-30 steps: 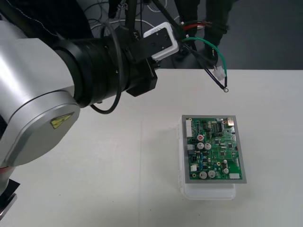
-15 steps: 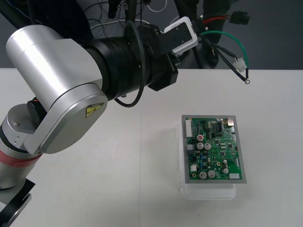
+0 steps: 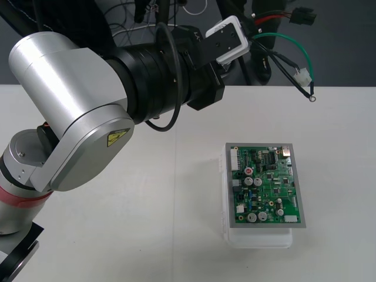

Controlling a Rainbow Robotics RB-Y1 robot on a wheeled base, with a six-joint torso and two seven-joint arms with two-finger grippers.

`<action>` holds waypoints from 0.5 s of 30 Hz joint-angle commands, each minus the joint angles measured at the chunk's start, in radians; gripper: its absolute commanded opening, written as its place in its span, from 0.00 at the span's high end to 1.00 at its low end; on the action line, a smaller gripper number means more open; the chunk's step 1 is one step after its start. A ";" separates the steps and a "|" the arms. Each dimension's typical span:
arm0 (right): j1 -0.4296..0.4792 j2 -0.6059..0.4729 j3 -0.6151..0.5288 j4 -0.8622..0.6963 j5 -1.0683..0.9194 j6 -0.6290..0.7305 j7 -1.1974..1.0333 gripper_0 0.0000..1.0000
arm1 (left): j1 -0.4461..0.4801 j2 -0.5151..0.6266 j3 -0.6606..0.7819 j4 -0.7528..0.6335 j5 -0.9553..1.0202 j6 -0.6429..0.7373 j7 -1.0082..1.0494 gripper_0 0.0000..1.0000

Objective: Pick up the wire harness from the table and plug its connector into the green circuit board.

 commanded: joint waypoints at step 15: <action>-0.068 0.057 0.036 -0.099 0.084 0.146 -0.128 0.00 | -0.044 -0.026 -0.018 -0.015 -0.010 0.076 -0.082 1.00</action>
